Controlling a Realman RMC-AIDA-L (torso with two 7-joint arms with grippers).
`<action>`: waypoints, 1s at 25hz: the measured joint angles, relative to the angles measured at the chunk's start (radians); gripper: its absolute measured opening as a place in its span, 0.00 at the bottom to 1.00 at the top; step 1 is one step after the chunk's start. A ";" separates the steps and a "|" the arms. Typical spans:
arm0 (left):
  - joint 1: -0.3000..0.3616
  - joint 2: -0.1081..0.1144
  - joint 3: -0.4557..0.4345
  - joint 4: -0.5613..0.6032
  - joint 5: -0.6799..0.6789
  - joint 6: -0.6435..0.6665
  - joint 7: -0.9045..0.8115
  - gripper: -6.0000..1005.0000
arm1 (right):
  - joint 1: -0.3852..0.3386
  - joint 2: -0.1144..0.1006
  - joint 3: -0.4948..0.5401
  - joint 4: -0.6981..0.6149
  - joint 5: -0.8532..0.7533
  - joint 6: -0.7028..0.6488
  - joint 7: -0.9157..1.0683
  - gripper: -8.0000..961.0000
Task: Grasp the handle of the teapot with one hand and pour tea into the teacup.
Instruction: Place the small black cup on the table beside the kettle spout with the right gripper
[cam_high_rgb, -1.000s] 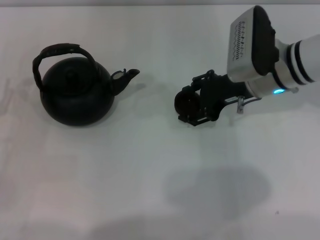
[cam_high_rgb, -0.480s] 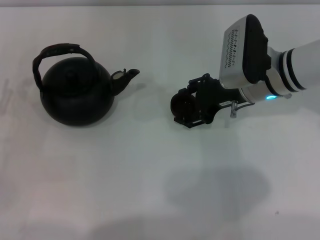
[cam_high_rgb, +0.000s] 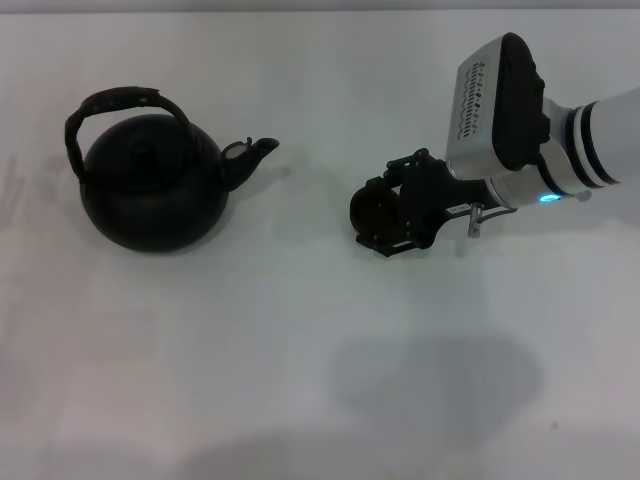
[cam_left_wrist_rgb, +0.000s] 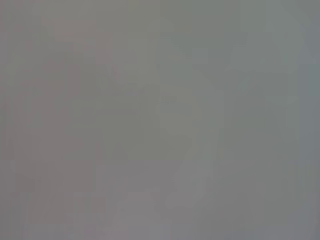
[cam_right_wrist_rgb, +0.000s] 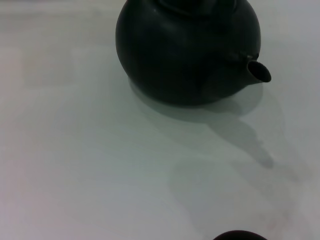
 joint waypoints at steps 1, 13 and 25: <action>0.000 0.000 0.000 0.003 0.000 0.001 0.000 0.83 | 0.000 0.000 0.000 0.001 -0.001 0.000 0.000 0.84; 0.001 -0.002 0.000 0.007 0.000 0.003 0.000 0.83 | 0.006 -0.004 -0.007 0.014 0.001 -0.001 -0.002 0.86; 0.001 -0.002 0.001 0.006 0.000 0.003 0.002 0.83 | 0.000 -0.005 -0.004 0.004 0.001 -0.004 -0.003 0.88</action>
